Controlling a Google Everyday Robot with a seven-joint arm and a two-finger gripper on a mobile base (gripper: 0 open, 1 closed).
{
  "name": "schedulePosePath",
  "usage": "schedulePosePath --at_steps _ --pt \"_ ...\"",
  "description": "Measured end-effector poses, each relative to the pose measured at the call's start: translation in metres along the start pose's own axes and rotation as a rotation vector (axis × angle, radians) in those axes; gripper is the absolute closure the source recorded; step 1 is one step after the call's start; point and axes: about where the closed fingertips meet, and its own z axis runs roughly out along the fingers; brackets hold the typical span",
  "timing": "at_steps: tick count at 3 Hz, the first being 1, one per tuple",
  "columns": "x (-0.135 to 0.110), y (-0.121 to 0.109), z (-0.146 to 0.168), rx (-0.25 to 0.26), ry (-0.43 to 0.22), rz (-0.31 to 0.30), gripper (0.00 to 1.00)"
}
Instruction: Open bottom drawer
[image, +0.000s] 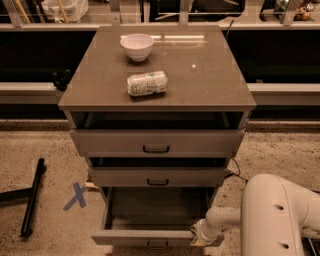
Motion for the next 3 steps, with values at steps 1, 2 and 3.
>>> schedulePosePath --at_steps 1,2,3 --pt "0.000 0.000 0.000 0.000 0.000 0.000 0.36" --pt "0.000 0.000 0.000 0.000 0.000 0.000 0.12" --pt "0.001 0.004 -0.031 0.026 -0.026 -0.010 0.00"
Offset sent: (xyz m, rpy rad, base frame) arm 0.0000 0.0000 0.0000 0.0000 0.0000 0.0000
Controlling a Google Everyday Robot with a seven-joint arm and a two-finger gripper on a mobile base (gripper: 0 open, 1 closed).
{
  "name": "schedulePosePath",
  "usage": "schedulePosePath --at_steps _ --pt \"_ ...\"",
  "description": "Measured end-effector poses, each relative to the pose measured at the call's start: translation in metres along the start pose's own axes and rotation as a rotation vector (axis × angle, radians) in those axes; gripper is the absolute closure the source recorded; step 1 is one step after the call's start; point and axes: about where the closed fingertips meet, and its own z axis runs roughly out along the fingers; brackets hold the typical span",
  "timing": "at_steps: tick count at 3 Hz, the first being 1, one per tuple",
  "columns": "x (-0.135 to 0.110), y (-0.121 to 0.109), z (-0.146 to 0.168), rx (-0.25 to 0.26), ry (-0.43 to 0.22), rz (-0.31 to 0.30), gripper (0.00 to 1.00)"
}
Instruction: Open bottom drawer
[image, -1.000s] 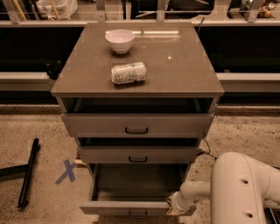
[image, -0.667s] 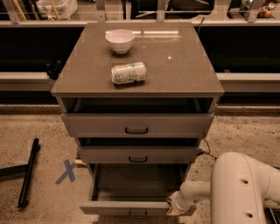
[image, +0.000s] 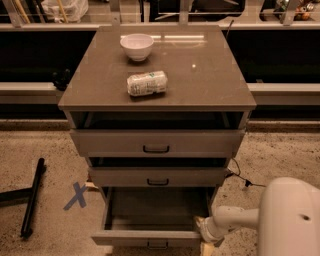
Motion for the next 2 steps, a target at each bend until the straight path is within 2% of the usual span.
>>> schedulePosePath --at_steps 1,2 --pt "0.007 -0.004 -0.047 0.058 -0.025 -0.008 0.00" --pt "0.019 -0.003 -0.101 0.135 -0.013 -0.011 0.00"
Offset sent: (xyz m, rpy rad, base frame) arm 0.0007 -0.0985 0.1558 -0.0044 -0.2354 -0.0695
